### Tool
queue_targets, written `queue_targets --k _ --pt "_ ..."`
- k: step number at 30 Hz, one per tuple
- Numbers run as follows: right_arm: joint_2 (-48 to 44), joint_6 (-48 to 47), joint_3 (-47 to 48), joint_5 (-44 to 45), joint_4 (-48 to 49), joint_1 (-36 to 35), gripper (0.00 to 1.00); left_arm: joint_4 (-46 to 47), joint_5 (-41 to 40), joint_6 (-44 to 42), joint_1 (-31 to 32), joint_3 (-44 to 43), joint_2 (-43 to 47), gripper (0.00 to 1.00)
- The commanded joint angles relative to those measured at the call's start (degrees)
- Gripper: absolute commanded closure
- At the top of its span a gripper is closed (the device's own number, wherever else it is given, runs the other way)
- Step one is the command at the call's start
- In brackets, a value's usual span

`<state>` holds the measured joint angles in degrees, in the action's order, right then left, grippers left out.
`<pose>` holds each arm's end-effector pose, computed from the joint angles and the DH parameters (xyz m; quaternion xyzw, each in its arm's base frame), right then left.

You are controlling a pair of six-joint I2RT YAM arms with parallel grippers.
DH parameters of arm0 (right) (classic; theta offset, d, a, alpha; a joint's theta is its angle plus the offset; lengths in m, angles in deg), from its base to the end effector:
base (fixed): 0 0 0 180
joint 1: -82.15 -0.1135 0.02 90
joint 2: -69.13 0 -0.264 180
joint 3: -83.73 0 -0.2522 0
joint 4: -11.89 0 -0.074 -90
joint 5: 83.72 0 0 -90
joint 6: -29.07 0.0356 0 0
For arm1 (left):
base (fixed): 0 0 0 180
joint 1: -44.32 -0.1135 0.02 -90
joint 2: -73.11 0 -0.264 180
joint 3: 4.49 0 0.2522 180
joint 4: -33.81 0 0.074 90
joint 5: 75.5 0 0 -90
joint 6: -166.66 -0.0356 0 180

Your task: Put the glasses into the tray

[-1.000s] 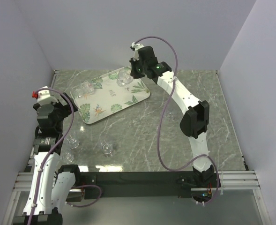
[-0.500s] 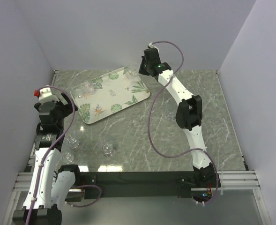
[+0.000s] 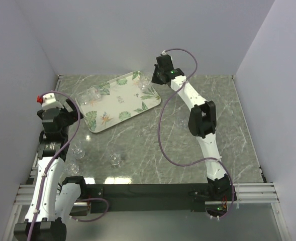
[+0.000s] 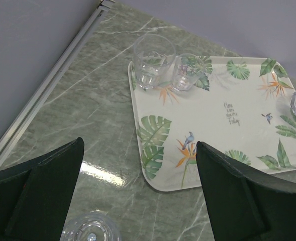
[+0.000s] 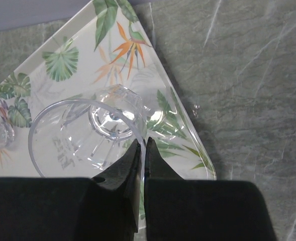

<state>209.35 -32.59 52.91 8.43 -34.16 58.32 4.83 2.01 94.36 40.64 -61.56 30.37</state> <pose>0.5123 0.2248 0.2556 0.0436 0.8941 0.1808 0.4074 0.1748 0.0190 0.3276 -0.2113 0.7608 0.0113 0.6135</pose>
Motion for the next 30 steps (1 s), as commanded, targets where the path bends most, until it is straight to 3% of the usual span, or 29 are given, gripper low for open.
queue_targets --k 1,21,27,30 --pt "0.8 -0.6 1.6 -0.1 0.6 0.3 0.97 2.3 -0.3 -0.6 -0.4 0.1 0.2 0.01" --pt "3.2 -0.4 1.2 1.0 -0.2 0.8 0.84 2.3 -0.3 -0.6 -0.4 0.1 0.2 0.01" --pt "3.5 -0.3 1.2 0.4 -0.1 0.8 0.73 2.3 -0.2 -0.6 -0.4 0.0 0.1 0.01" --pt "2.6 -0.4 1.2 -0.9 0.0 1.1 0.55 2.3 -0.1 -0.6 -0.4 0.0 0.0 0.01"
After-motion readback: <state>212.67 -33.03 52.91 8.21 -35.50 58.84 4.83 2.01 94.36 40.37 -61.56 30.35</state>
